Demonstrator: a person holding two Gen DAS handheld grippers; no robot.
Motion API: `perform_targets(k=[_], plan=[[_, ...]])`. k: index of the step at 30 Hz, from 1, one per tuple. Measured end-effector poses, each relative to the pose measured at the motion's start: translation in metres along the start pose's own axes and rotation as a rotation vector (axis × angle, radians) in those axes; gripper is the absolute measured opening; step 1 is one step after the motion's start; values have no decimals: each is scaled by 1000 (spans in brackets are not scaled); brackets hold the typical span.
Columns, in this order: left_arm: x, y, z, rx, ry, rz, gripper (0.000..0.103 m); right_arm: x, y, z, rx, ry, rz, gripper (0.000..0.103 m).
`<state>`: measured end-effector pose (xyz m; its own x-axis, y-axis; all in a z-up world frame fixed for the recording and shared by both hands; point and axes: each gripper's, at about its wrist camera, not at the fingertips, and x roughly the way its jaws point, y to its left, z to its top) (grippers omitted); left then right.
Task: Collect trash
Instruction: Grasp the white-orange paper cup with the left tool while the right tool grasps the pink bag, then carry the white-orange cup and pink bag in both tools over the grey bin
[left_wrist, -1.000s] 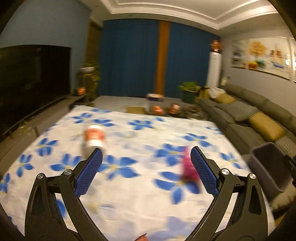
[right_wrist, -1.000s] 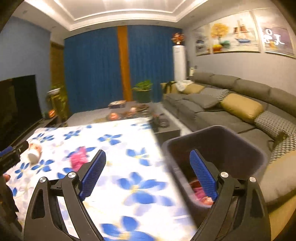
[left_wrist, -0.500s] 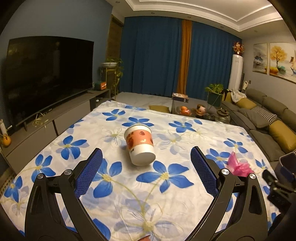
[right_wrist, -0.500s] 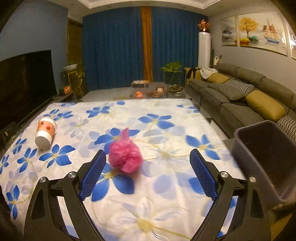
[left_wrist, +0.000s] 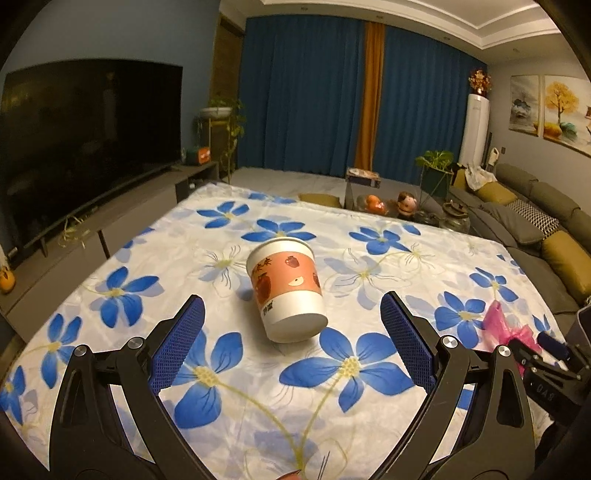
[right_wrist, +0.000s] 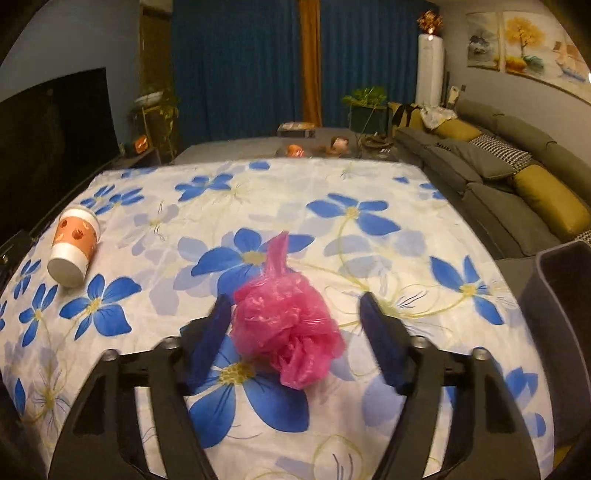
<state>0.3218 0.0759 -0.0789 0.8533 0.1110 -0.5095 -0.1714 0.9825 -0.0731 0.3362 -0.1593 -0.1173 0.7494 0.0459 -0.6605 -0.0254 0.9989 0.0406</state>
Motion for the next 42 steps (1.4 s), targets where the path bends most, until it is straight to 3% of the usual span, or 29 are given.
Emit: perform_targets(k=[7,14,19,23,36,42], plan=[[30,-2,6,9,42,16,94,2,0,-1,-4,6,41,37],[57,-1,8,17,88,22,88,-29,-14,4,55,-124,36,36],[75,-3,10,21,152,-12,78,-44,-17,8,64,-166,59,36],[88,-3,9,21,206,-29,61,-48,-14,8,56,-176,77,37],[73,-7,4,37,166,-84,57,-55,-6,10,37,-177,102,37],[29,-15,8,63,113,-116,57,-71,1,8,7,-185,127,37]])
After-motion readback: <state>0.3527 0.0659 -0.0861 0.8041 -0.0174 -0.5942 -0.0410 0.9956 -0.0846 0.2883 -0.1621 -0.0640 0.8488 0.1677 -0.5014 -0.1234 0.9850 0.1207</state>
